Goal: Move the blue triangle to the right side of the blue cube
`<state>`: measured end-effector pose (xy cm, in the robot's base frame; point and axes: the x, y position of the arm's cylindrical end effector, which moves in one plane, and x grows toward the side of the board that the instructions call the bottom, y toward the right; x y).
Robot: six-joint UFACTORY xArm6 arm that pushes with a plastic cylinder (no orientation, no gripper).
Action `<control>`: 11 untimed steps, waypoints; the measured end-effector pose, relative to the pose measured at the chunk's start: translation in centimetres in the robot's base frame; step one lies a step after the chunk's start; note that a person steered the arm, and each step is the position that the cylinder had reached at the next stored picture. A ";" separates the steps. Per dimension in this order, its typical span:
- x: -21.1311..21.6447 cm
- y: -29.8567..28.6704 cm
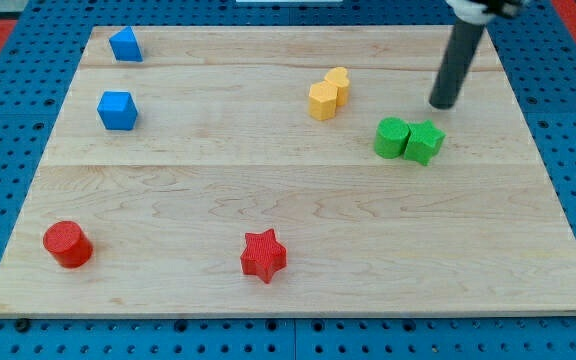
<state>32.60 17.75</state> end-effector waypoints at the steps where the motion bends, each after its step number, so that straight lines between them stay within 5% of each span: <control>1: -5.8 -4.4; 2: -12.5 -12.8; 3: -13.3 -16.7; 9: -13.5 -35.1; 11: -13.2 -46.6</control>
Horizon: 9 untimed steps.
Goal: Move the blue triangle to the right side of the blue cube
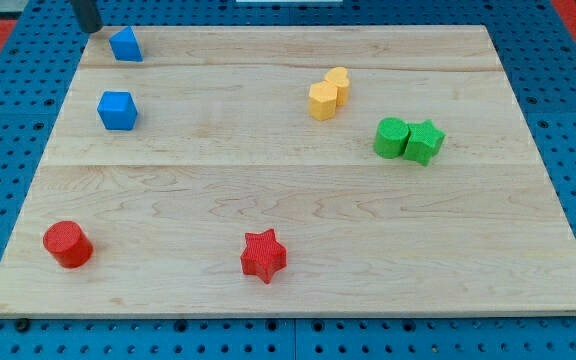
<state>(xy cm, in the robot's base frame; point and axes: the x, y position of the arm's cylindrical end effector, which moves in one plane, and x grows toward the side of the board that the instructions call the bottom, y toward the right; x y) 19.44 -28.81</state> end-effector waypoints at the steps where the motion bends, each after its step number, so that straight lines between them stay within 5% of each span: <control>1: -0.3 2.7; 7: 7.8 11.5; 9: 5.0 8.4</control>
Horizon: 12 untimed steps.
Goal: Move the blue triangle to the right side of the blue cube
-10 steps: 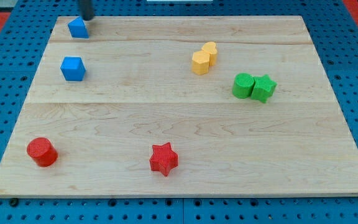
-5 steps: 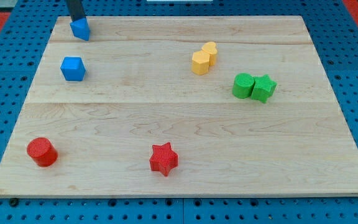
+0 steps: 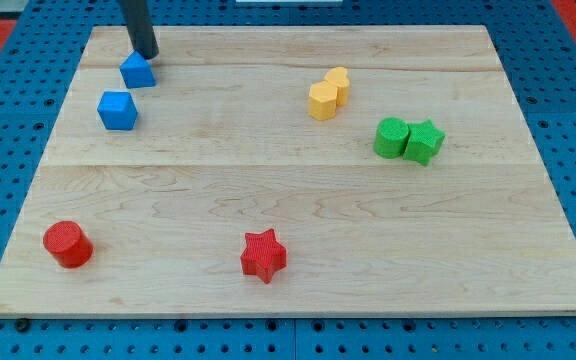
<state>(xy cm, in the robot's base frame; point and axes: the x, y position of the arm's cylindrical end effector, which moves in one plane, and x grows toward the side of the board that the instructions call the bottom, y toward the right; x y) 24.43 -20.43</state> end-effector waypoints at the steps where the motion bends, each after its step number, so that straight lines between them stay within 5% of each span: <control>1: 2.6 -1.9; 2: 6.3 -1.9; 4: 1.3 -2.8; 7: 7.9 -0.6; 9: 4.7 0.8; 12: 7.6 2.1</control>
